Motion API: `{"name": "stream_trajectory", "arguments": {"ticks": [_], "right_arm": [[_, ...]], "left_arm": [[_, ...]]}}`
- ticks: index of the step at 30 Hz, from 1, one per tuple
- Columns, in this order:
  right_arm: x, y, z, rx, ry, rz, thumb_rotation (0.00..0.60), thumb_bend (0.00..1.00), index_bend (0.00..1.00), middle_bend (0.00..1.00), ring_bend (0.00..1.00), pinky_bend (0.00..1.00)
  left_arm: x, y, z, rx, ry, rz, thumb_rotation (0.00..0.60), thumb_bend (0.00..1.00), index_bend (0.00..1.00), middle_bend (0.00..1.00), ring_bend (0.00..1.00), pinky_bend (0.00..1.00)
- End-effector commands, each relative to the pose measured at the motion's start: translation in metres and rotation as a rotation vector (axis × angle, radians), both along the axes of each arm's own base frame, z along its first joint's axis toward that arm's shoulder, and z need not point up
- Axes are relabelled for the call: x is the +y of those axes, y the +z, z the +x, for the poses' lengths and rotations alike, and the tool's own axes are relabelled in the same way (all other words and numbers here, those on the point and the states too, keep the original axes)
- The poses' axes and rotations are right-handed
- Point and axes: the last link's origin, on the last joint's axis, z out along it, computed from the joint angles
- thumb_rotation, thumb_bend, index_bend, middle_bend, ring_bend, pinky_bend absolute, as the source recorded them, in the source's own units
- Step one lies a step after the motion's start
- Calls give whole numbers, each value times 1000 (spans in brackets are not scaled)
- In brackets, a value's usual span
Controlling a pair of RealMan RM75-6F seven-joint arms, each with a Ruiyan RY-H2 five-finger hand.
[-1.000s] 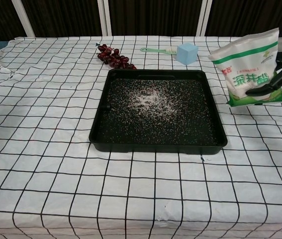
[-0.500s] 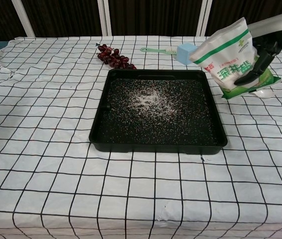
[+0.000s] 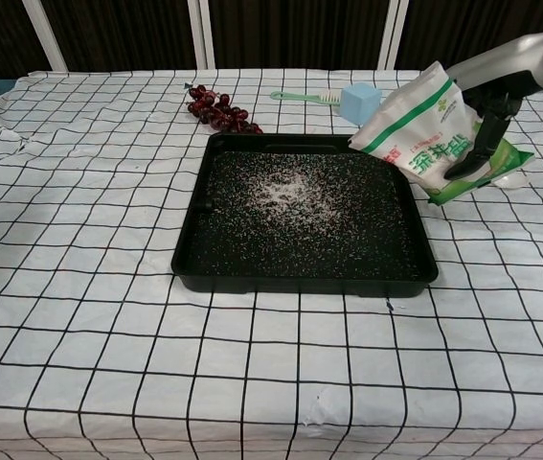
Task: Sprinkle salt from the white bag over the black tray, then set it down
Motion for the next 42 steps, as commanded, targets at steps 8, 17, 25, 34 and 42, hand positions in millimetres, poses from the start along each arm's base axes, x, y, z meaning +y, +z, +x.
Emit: {"name": "stream_trajectory", "arguments": {"ticks": [8,17,25,34,42], "right_arm": [[-3,5,17,69,38,-10,600,493,496,434,518,574],[-7,8,28,117,60,-15,600,502,502,447,525,580],[-7,9,37,192,97,-33,600,504,507,450,531,589],[-7,6,44,292,152,-79,600,507,514,458,537,593],[-8,5,45,350,169,-100,600,510,517,460,539,596]], "left_arm": [[1,-1,0,-3,9,0,600,610,212,58,0,0],[1,0,0,-7,11,-2,600,610,212,58,0,0],[0,0,0,-9,11,-3,600,610,212,58,0,0],[0,-1,0,-9,9,-2,600,610,212,58,0,0],[0,-1,0,-9,11,-3,600,609,212,58,0,0]]}}
